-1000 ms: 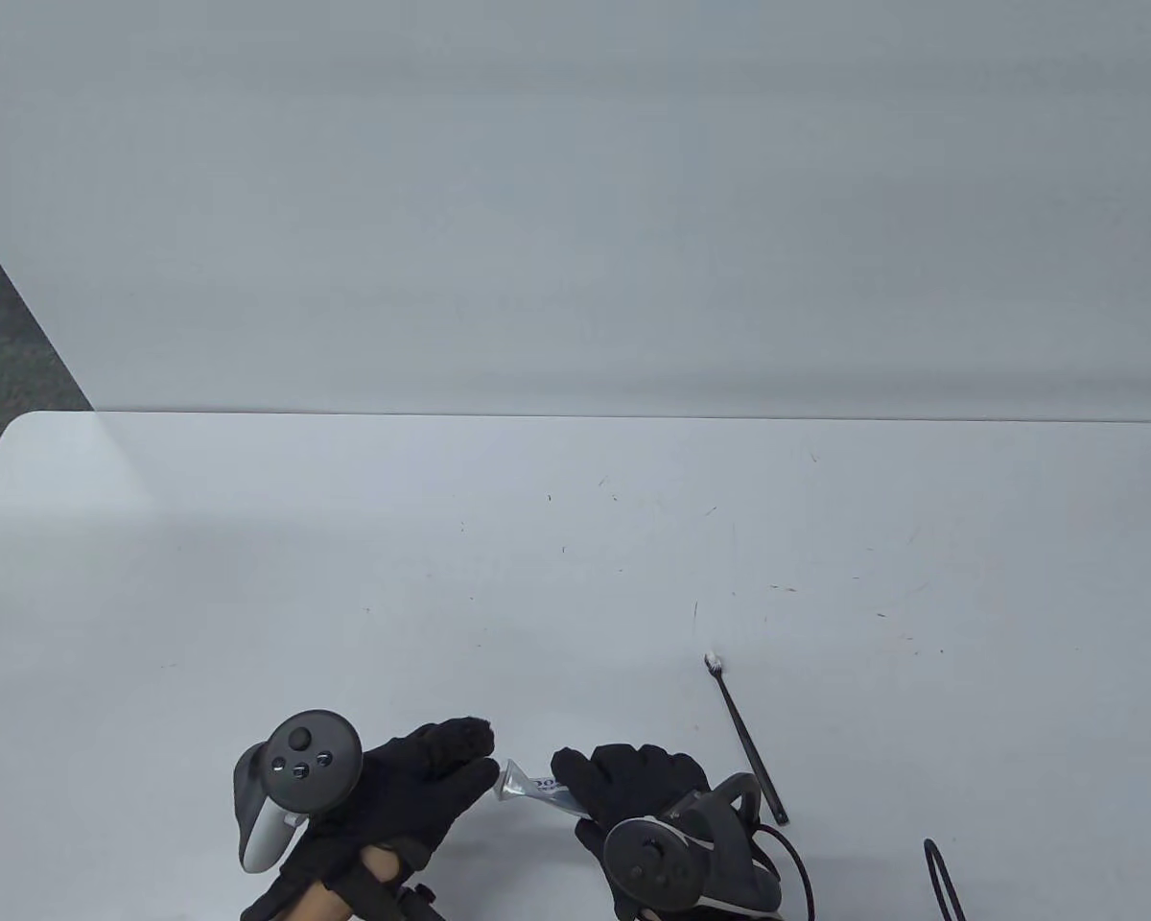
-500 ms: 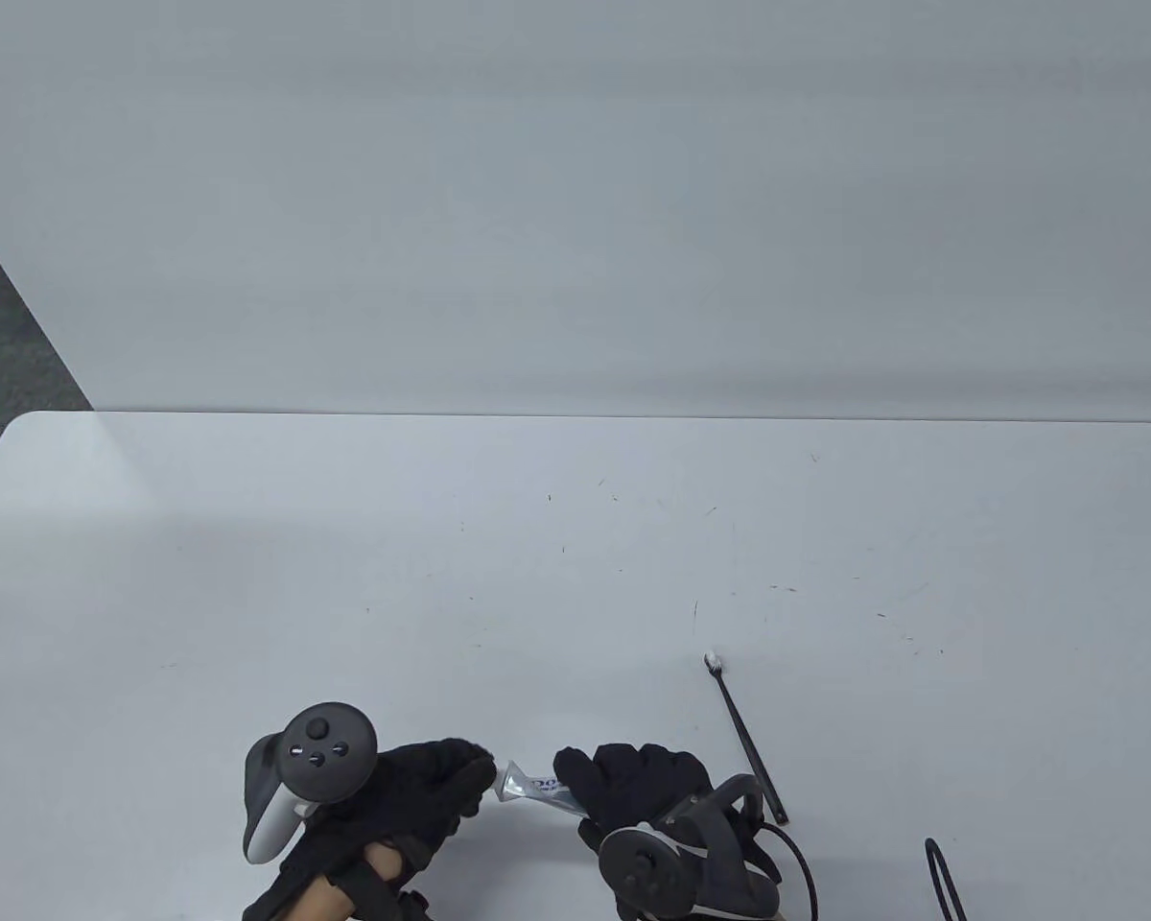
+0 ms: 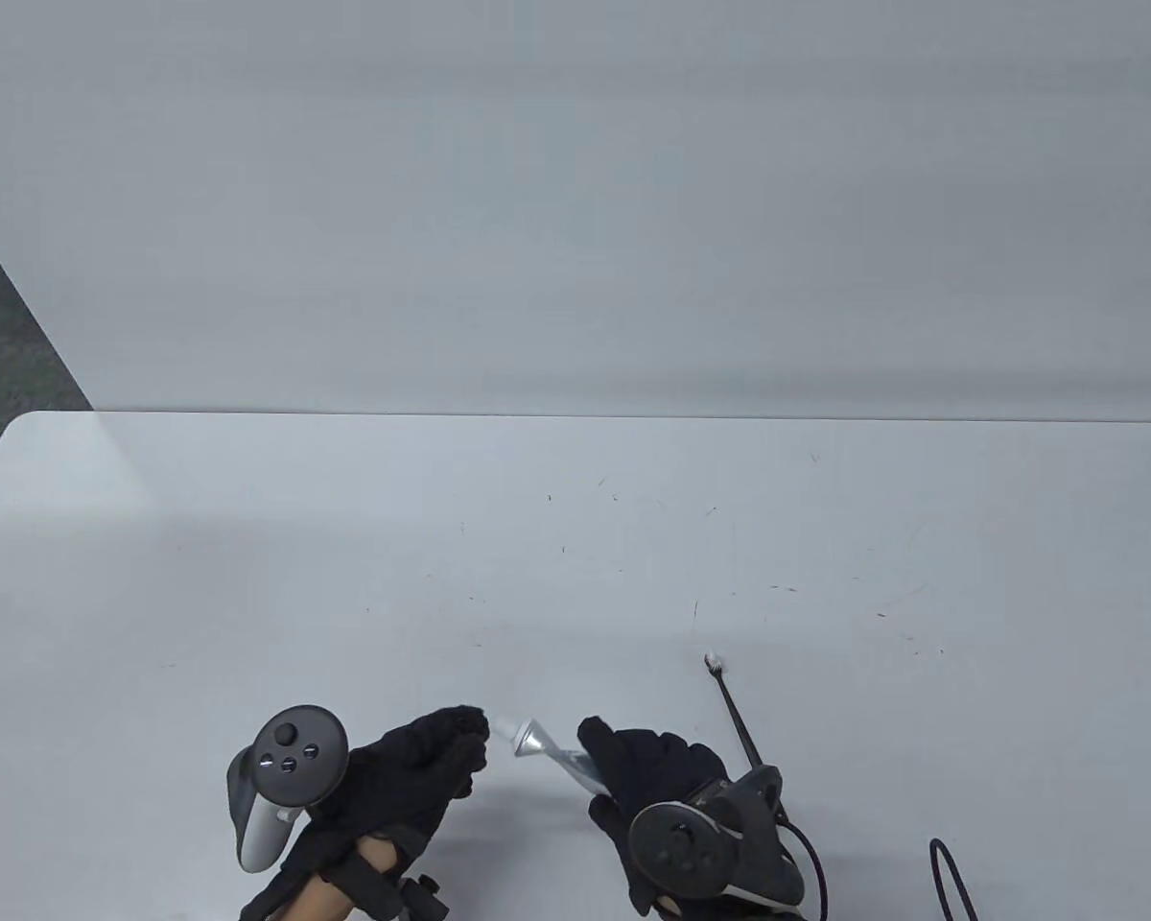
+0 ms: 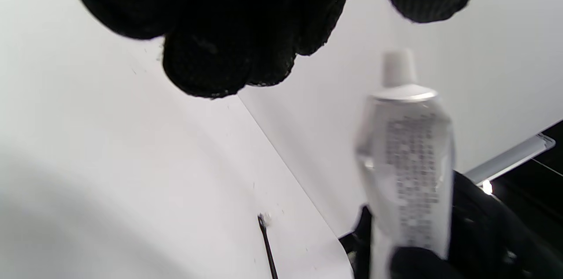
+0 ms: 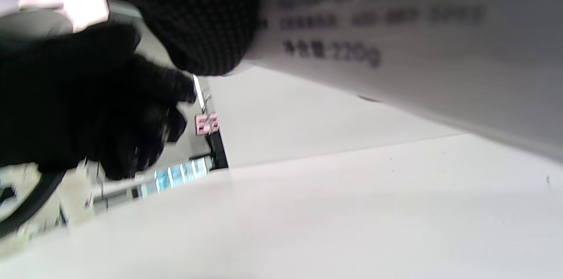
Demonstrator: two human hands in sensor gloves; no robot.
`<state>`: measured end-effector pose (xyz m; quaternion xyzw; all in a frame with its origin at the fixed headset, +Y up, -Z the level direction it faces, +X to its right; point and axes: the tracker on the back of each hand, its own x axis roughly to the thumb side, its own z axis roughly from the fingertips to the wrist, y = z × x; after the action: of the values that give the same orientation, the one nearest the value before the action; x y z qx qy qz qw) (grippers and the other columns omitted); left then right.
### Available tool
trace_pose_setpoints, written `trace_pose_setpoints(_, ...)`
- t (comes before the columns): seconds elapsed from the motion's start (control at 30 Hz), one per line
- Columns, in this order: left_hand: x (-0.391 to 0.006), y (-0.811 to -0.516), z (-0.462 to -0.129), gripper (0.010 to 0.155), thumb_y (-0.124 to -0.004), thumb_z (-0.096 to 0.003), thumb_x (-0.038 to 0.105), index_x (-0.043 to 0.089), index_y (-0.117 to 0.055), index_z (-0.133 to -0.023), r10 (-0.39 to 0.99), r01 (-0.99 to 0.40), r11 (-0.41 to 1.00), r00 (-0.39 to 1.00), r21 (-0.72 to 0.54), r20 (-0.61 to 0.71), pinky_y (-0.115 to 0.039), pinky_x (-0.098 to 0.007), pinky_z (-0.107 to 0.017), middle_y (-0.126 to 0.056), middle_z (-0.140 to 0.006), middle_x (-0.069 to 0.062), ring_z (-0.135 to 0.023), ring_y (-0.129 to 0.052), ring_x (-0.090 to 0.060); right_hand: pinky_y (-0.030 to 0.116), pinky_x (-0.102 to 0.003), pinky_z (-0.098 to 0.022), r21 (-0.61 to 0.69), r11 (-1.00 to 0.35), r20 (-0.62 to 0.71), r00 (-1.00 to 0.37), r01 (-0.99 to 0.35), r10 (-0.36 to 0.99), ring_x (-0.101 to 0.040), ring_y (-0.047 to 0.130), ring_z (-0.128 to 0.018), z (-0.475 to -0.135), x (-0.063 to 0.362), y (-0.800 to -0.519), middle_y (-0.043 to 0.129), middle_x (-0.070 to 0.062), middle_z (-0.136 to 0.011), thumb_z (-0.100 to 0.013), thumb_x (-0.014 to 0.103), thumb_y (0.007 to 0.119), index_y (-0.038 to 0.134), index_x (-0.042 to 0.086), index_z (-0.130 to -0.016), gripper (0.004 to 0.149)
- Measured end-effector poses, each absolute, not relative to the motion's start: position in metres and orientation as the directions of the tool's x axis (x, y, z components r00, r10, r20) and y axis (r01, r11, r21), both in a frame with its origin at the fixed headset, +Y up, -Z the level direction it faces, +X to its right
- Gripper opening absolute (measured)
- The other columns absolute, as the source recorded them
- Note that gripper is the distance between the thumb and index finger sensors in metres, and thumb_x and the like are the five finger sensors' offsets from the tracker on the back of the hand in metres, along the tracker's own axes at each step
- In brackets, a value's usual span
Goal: Squeeze toothpaste onto toothbrush
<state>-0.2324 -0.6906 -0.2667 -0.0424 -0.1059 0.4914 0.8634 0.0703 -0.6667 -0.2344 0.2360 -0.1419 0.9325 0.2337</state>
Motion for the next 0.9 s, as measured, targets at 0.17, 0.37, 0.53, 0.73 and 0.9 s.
trace_pose_setpoints(0.17, -0.248, -0.692, -0.271, 0.058, -0.074, -0.0454, 0.055, 0.020, -0.080, -0.091, 0.846, -0.841, 0.532, 0.524, -0.097, 0.097, -0.082, -0.055, -0.043, -0.094, -0.080, -0.015, -0.058, -0.100, -0.037, 0.081, -0.060, -0.027, -0.065, -0.665, 0.369, -0.638, -0.744, 0.676, -0.059, 0.086, -0.051, -0.262, 0.103, -0.657, 0.072, -0.023, -0.087, -0.043, 0.024, 0.079, 0.037, 0.022, -0.102, 0.073)
trace_pose_setpoints(0.37, -0.250, -0.691, -0.273, 0.058, -0.075, -0.0456, 0.055, 0.019, -0.081, -0.091, 0.843, -0.839, 0.537, 0.529, -0.090, 0.098, -0.082, -0.056, -0.044, -0.095, -0.080, -0.015, -0.058, -0.100, -0.037, 0.083, -0.055, -0.023, 0.047, -0.730, 0.051, -0.728, -0.682, 0.684, -0.057, 0.088, -0.049, -0.302, 0.087, -0.694, 0.072, -0.023, -0.087, -0.044, 0.027, 0.078, 0.055, 0.031, -0.099, 0.060)
trace_pose_setpoints(0.53, -0.254, -0.690, -0.272, 0.057, -0.075, -0.0458, 0.054, 0.019, -0.082, -0.090, 0.847, -0.845, 0.530, 0.523, -0.076, 0.093, -0.082, -0.056, -0.044, -0.095, -0.080, -0.015, -0.058, -0.101, -0.037, 0.084, -0.054, -0.019, 0.148, -0.793, -0.132, -0.807, -0.591, 0.576, -0.056, 0.089, -0.050, -0.330, 0.058, -0.739, 0.074, -0.022, -0.087, -0.044, 0.028, 0.078, 0.056, 0.031, -0.099, 0.059)
trace_pose_setpoints(0.73, -0.254, -0.691, -0.272, 0.057, -0.075, -0.0457, 0.054, 0.019, -0.082, -0.090, 0.858, -0.852, 0.512, 0.504, -0.105, 0.098, -0.082, -0.056, -0.044, -0.095, -0.079, -0.016, -0.058, -0.101, -0.038, 0.083, -0.052, -0.021, 0.180, -0.838, -0.186, -0.854, -0.515, 0.485, -0.054, 0.087, -0.052, -0.344, 0.041, -0.759, 0.074, -0.023, -0.085, -0.044, 0.028, 0.077, 0.055, 0.030, -0.099, 0.060)
trace_pose_setpoints(0.9, -0.249, -0.692, -0.273, 0.057, -0.075, -0.0457, 0.054, 0.019, -0.082, -0.090, 0.850, -0.838, 0.527, 0.516, -0.140, 0.110, -0.082, -0.056, -0.044, -0.095, -0.080, -0.016, -0.059, -0.100, -0.038, 0.085, -0.045, -0.025, 0.229, -0.923, -0.114, -0.950, -0.309, 0.290, -0.045, 0.090, -0.052, -0.344, 0.034, -0.756, 0.076, -0.020, -0.082, -0.044, 0.031, 0.076, 0.053, 0.029, -0.100, 0.060)
